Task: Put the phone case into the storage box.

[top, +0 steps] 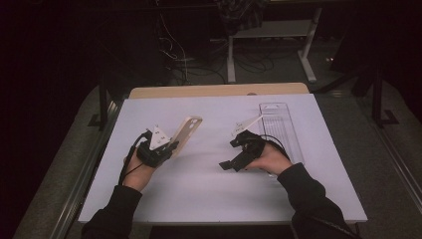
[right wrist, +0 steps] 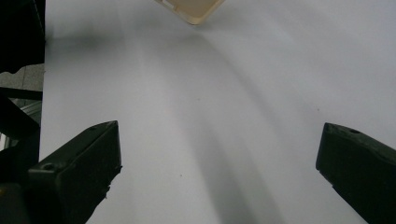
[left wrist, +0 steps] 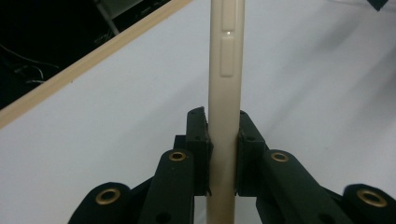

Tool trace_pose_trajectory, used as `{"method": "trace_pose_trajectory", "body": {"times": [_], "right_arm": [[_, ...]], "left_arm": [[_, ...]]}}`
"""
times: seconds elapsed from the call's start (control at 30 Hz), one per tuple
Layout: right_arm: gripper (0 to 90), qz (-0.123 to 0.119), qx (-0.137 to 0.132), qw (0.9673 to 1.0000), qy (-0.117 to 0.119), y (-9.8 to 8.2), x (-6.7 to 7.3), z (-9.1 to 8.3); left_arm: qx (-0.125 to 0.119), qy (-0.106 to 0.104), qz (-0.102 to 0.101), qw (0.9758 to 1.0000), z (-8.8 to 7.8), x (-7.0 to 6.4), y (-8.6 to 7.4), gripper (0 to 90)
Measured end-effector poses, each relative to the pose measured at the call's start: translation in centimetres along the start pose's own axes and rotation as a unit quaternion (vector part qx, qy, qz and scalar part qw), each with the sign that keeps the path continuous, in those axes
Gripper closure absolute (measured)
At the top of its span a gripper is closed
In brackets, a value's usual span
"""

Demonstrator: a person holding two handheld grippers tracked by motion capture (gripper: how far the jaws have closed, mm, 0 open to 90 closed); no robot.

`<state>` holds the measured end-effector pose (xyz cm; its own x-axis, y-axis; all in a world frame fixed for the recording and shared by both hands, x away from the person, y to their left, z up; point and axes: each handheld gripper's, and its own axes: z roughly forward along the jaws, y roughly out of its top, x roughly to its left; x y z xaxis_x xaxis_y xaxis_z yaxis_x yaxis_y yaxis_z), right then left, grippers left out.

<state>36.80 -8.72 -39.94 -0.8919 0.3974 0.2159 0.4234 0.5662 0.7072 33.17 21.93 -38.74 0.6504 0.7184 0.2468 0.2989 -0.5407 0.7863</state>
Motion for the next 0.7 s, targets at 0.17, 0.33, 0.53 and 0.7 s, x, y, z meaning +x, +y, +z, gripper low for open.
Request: {"method": "trace_pose_trajectory", "body": {"times": [0.17,0.33,0.53,0.7], "right_arm": [[0.0,-0.001,0.000,1.0000,0.000,0.00,-0.01,0.00],[0.0,0.000,0.000,1.0000,0.001,0.00,-0.05,-0.01],[0.0,0.017,-0.008,0.9998,0.005,0.05,0.06,-0.16],[0.0,0.025,-0.007,0.9995,-0.017,0.16,-0.05,-0.15]], "left_arm": [[-0.012,-0.012,-0.047,0.9988,-0.02,0.37,-0.05,79.8],[-0.011,-0.022,-0.084,0.9961,-0.19,0.54,0.00,79.7],[-0.024,-0.036,-0.118,0.9920,-0.26,0.60,0.05,79.7],[-0.021,-0.034,-0.120,0.9920,-0.22,0.47,0.06,79.7]]}}
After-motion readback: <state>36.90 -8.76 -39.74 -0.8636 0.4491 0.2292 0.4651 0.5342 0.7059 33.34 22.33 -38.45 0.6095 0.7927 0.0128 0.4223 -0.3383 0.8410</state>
